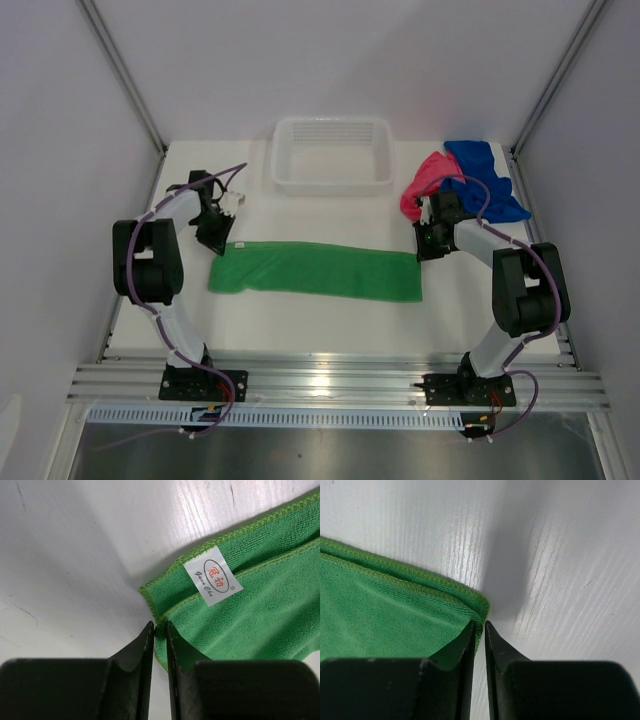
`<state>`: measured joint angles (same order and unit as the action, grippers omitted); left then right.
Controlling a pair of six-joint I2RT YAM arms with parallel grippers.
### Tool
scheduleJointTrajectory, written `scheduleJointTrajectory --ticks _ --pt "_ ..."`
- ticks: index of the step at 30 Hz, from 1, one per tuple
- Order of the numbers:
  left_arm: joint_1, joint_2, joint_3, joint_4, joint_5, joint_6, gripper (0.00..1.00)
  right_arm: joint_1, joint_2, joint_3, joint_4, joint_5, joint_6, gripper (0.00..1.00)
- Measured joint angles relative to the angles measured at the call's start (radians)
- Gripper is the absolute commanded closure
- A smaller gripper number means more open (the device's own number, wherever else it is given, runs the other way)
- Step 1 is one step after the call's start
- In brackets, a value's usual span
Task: Roll the towels
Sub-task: Fold the towel
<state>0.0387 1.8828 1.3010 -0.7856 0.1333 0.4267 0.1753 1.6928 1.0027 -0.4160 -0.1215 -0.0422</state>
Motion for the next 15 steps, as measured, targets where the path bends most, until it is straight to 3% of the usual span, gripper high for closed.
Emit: scheduleJointTrajectory --ticks 5,9,15 --pt "-0.005 0.001 0.000 -0.009 0.004 -0.001 0.99 0.000 0.000 0.000 0.000 0.000 -0.003 0.91" --pt "-0.008 0.001 0.000 -0.010 0.004 0.001 0.99 0.000 0.000 0.000 0.000 0.000 -0.004 0.99" --pt "-0.009 0.000 0.000 -0.005 0.002 0.001 0.99 0.000 -0.003 -0.002 0.001 0.003 -0.007 1.00"
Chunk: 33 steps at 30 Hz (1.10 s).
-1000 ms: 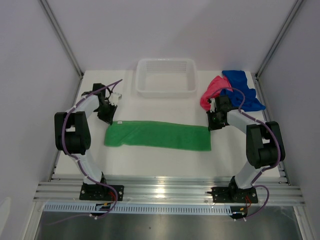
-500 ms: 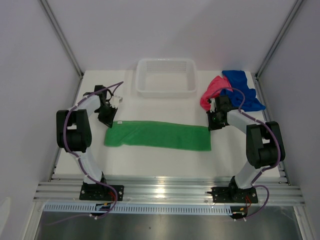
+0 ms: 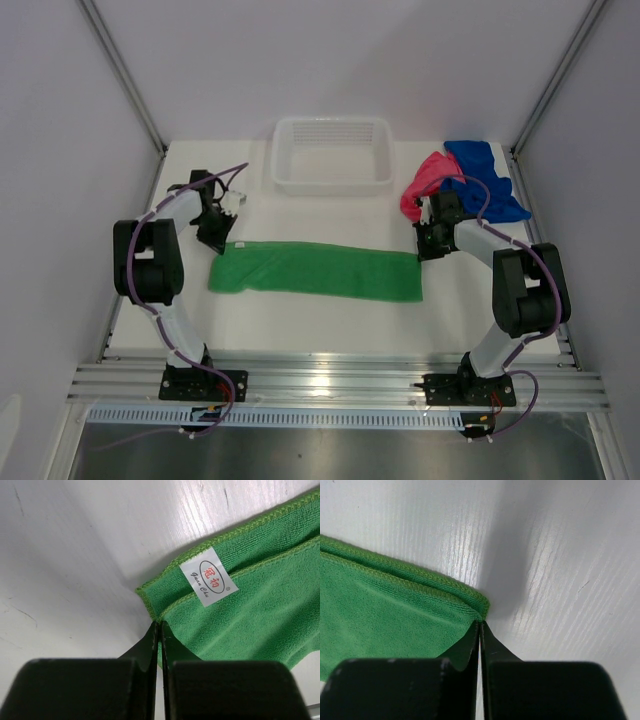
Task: Roll the towels
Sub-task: Fold the towel
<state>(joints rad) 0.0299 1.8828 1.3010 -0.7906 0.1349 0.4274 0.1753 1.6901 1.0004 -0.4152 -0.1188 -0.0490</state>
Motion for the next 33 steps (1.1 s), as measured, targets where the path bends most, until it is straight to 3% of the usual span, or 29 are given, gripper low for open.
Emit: scheduleJointTrajectory --ticks 33 --pt "-0.002 -0.079 0.000 0.117 -0.009 -0.009 0.99 -0.007 -0.055 -0.003 0.015 0.017 -0.031 1.00"
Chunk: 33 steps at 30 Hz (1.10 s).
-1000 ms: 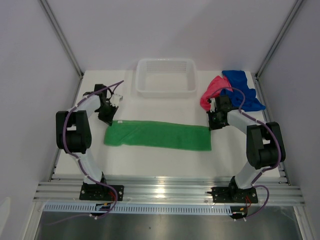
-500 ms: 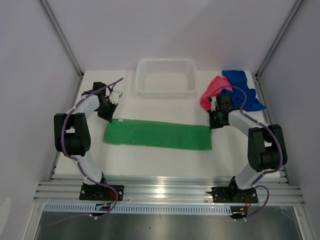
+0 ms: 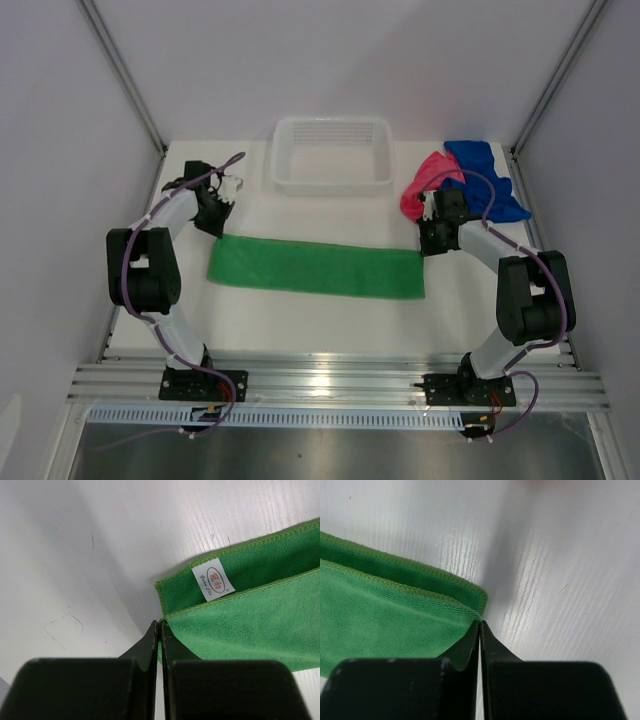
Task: Roll the towels
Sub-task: Fold the towel
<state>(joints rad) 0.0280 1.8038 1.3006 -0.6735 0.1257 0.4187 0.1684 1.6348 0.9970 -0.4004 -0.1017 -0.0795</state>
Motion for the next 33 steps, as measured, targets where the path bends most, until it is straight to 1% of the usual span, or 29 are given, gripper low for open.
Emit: scheduleJointTrajectory --ticks 10,17,22,23,25,26,27,28,29,32,33 --pt "-0.002 0.007 0.048 0.011 -0.027 0.000 0.99 -0.014 0.021 0.000 0.022 -0.001 -0.003 1.00" --pt "-0.011 0.086 0.069 0.010 -0.061 0.000 0.99 -0.016 0.067 0.000 0.049 -0.009 -0.003 1.00" --pt "-0.016 0.111 0.069 0.010 -0.072 0.000 0.99 -0.018 0.094 0.004 0.069 -0.012 -0.003 1.00" --pt "-0.016 0.112 0.070 0.010 -0.074 0.000 0.99 -0.019 0.095 0.005 0.071 -0.011 -0.003 1.00" --pt "-0.016 0.114 0.071 0.011 -0.076 0.000 0.99 -0.019 0.098 0.006 0.076 -0.011 -0.002 0.95" --pt "-0.016 0.115 0.071 0.011 -0.079 0.000 0.97 -0.020 0.099 0.007 0.077 -0.011 0.000 0.87" --pt "-0.017 0.117 0.071 0.012 -0.080 0.000 0.85 -0.020 0.099 0.007 0.078 -0.011 0.002 0.82" --pt "-0.017 0.120 0.071 0.013 -0.083 0.002 0.79 -0.020 0.100 0.008 0.078 -0.008 0.003 0.77" --pt "-0.017 0.124 0.071 0.014 -0.089 0.003 0.75 -0.021 0.101 0.010 0.077 -0.003 0.002 0.66" --pt "-0.017 0.132 0.071 0.014 -0.101 0.003 0.58 -0.024 0.103 0.018 0.068 0.015 0.002 0.59" --pt "-0.017 0.132 0.071 0.014 -0.103 0.004 0.56 -0.025 0.103 0.021 0.064 0.019 0.002 0.58"
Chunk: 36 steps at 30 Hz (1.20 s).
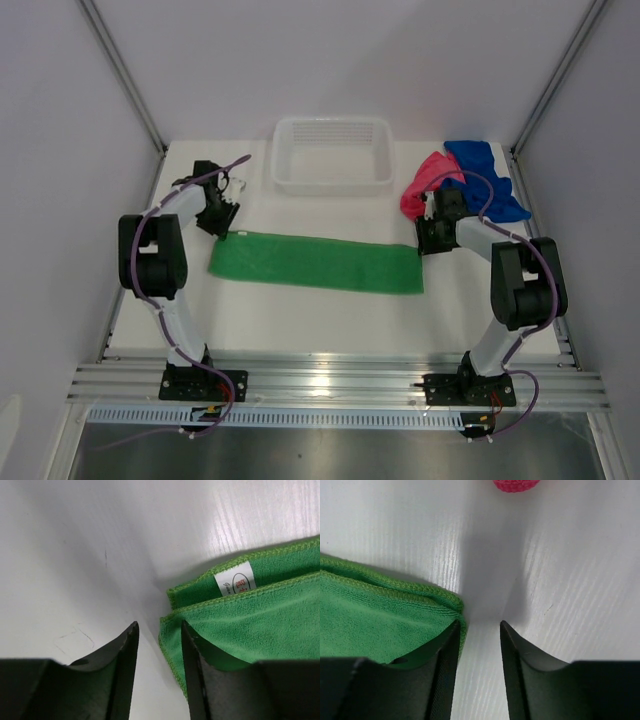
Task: Roll the towels
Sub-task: Fold the towel
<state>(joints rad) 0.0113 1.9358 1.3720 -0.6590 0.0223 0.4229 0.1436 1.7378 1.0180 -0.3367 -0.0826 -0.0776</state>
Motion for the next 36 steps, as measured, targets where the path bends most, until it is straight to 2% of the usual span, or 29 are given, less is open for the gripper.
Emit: scheduleJointTrajectory --ticks 6,9,10,13,17,22,33,36 --pt "0.000 -0.008 0.006 -0.002 -0.030 -0.003 0.54 -0.002 -0.060 0.011 -0.050 0.046 0.035 0.58" --pt "-0.002 -0.047 0.002 -0.007 -0.052 -0.002 0.57 0.001 -0.154 0.011 -0.082 0.084 0.078 0.72" --pt "-0.005 -0.074 -0.010 -0.007 -0.060 0.000 0.58 0.006 -0.187 0.011 -0.091 0.090 0.097 0.80" --pt "-0.035 -0.201 -0.097 0.006 -0.070 0.006 0.61 0.053 -0.253 0.007 -0.123 0.098 0.146 0.93" --pt "-0.103 -0.323 -0.237 -0.014 -0.034 0.013 0.63 0.162 -0.300 -0.089 -0.069 0.003 0.248 1.00" --pt "-0.118 -0.220 -0.305 -0.016 -0.047 0.011 0.64 0.182 -0.267 -0.207 -0.043 -0.076 0.360 1.00" --pt "-0.074 -0.129 -0.227 -0.085 -0.045 -0.013 0.66 0.063 -0.198 -0.219 -0.080 -0.052 0.444 1.00" --pt "-0.074 -0.130 -0.228 -0.087 -0.040 -0.012 0.61 0.063 -0.198 -0.215 -0.085 -0.050 0.442 0.96"
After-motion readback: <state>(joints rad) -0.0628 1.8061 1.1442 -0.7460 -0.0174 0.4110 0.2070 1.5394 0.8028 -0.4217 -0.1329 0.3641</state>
